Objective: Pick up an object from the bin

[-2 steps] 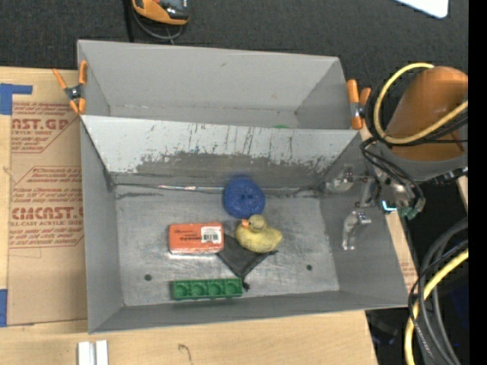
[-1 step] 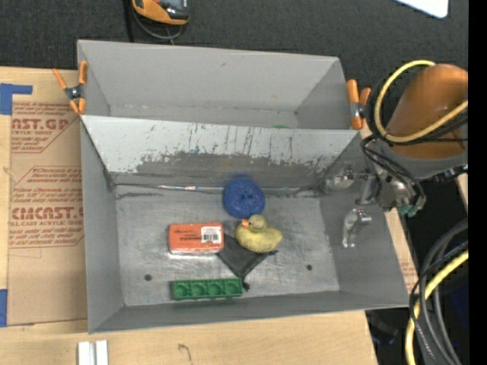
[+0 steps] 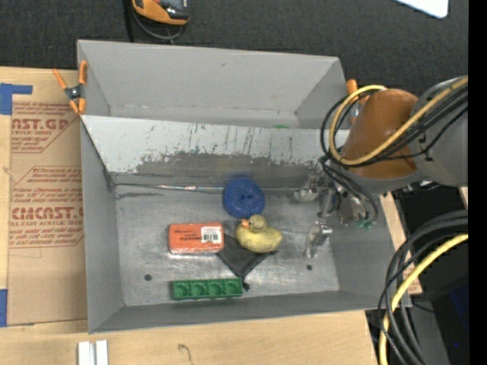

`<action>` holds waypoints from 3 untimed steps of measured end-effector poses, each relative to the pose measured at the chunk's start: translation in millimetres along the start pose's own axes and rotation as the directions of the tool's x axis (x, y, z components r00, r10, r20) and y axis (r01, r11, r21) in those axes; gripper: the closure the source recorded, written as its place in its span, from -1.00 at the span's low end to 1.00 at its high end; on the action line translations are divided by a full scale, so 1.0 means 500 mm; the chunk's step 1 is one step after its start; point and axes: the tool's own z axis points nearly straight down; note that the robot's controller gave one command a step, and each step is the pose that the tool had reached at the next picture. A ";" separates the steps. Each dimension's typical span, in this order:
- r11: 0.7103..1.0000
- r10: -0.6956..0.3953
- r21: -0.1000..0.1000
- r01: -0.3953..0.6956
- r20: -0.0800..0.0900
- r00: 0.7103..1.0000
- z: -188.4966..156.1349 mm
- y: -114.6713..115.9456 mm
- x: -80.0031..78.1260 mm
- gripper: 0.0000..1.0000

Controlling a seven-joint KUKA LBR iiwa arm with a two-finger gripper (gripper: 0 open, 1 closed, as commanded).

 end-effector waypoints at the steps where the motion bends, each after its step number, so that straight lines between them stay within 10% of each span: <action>1: 0.998 -0.068 -0.001 0.068 -0.012 0.998 0.006 0.062 0.042 -1.00; 3: 0.988 0.152 -0.001 -0.152 -0.004 0.988 0.088 0.142 0.047 -1.00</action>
Offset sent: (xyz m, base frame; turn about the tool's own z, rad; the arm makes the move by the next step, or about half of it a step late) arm -0.0139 0.0695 0.0040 0.0483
